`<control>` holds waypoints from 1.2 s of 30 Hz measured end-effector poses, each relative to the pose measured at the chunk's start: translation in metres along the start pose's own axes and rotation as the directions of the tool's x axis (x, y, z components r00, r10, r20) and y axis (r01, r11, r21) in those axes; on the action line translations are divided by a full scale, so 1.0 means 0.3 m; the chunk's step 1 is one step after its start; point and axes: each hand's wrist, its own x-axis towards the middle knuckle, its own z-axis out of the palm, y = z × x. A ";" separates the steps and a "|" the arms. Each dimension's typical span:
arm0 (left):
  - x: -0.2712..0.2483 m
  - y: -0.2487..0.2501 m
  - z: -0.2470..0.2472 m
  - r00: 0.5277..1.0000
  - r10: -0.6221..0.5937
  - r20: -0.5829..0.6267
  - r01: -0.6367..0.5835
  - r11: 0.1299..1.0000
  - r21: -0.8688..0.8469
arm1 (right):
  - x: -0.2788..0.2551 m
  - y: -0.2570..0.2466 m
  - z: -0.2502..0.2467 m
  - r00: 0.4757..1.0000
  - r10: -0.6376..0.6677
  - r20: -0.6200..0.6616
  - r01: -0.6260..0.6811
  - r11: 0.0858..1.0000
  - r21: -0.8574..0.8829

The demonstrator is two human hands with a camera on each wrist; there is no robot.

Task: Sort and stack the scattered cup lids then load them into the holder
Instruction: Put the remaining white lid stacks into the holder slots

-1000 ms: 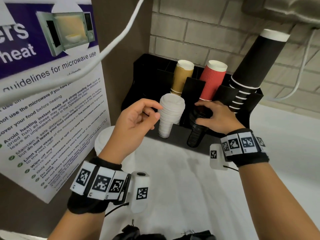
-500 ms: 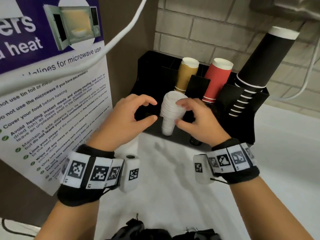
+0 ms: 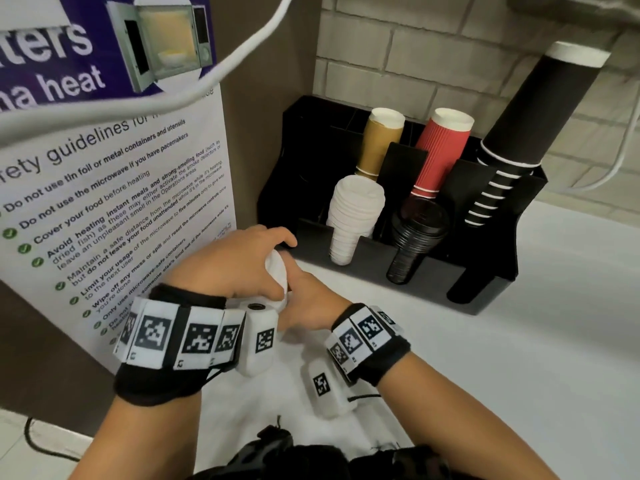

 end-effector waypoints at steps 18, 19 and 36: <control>0.104 0.222 0.281 0.924 0.339 -0.179 -0.378 0.883 -0.279 | -0.400 0.220 -0.225 0.719 0.110 -0.686 -0.091 0.994 0.063; 0.107 0.230 0.287 0.921 0.340 -0.189 -0.384 0.876 -0.294 | -0.410 0.212 -0.225 0.723 0.105 -0.683 -0.097 0.994 0.050; 0.139 0.220 0.245 0.880 0.102 -0.465 -0.425 0.605 -0.673 | -0.384 0.025 -0.305 0.754 -0.075 -0.653 -0.227 0.903 -0.366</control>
